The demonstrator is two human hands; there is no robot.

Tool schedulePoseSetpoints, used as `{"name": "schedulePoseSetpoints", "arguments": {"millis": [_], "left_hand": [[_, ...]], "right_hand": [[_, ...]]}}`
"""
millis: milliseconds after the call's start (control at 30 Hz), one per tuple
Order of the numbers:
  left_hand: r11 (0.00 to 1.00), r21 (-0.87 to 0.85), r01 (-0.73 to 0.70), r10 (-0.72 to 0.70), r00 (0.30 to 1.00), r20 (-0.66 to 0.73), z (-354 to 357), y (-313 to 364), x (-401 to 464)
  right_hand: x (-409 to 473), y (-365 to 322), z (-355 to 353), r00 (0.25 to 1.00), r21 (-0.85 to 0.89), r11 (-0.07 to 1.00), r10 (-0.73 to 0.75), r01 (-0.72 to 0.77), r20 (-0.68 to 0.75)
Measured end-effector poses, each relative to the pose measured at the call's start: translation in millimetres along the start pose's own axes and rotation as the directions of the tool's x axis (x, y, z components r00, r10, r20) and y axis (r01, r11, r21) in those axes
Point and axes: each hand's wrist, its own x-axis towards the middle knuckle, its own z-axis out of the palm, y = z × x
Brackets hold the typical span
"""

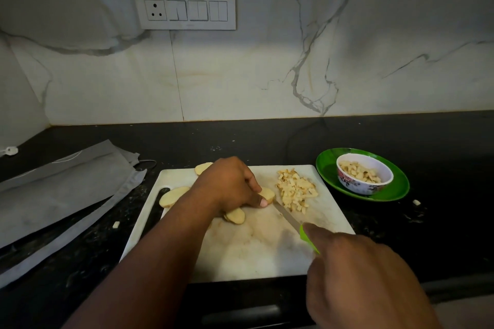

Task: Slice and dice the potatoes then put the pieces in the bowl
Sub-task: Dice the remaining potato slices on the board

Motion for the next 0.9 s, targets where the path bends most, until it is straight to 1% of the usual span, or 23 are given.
{"name": "schedulePoseSetpoints", "arguments": {"millis": [67, 200, 267, 367, 467, 633, 733, 800, 900], "left_hand": [[1.000, 0.001, 0.000, 0.000, 1.000, -0.004, -1, 0, 0], [1.000, 0.005, -0.001, 0.001, 1.000, 0.001, -1, 1, -2], [1.000, 0.006, -0.004, 0.004, 1.000, -0.002, -1, 1, -3], [1.000, 0.001, 0.004, -0.004, 1.000, 0.006, -1, 0, -2], [1.000, -0.007, 0.009, -0.009, 1.000, 0.004, -1, -1, 1], [1.000, -0.012, 0.004, -0.004, 1.000, 0.006, 0, -3, 2], [0.999, 0.031, -0.032, 0.032, 0.999, 0.010, -3, -3, -1], [0.994, 0.090, -0.065, 0.064, 0.998, 0.016, -6, -2, -4], [0.989, 0.121, -0.084, 0.082, 0.996, 0.021, -8, 0, -8]], "right_hand": [[-2, 0, -5, 1.000, -0.016, 1.000, -0.004, 0.004, 0.002], [15, -8, 1, 0.997, -0.061, 0.998, -0.023, 0.018, -0.080], [31, -11, 12, 0.996, -0.074, 0.997, -0.021, 0.014, -0.092], [42, -16, 25, 0.997, -0.069, 0.998, -0.007, 0.001, -0.078], [33, -11, 29, 0.998, -0.050, 0.999, -0.020, 0.017, -0.056], [2, 1, 9, 1.000, 0.012, 1.000, 0.016, -0.017, 0.007], [-7, 5, -6, 0.999, 0.031, 0.999, 0.034, -0.035, 0.039], [-6, 3, -9, 1.000, 0.013, 1.000, 0.027, -0.028, 0.005], [12, -3, 0, 0.995, -0.047, 0.999, 0.005, -0.009, -0.102]]}}
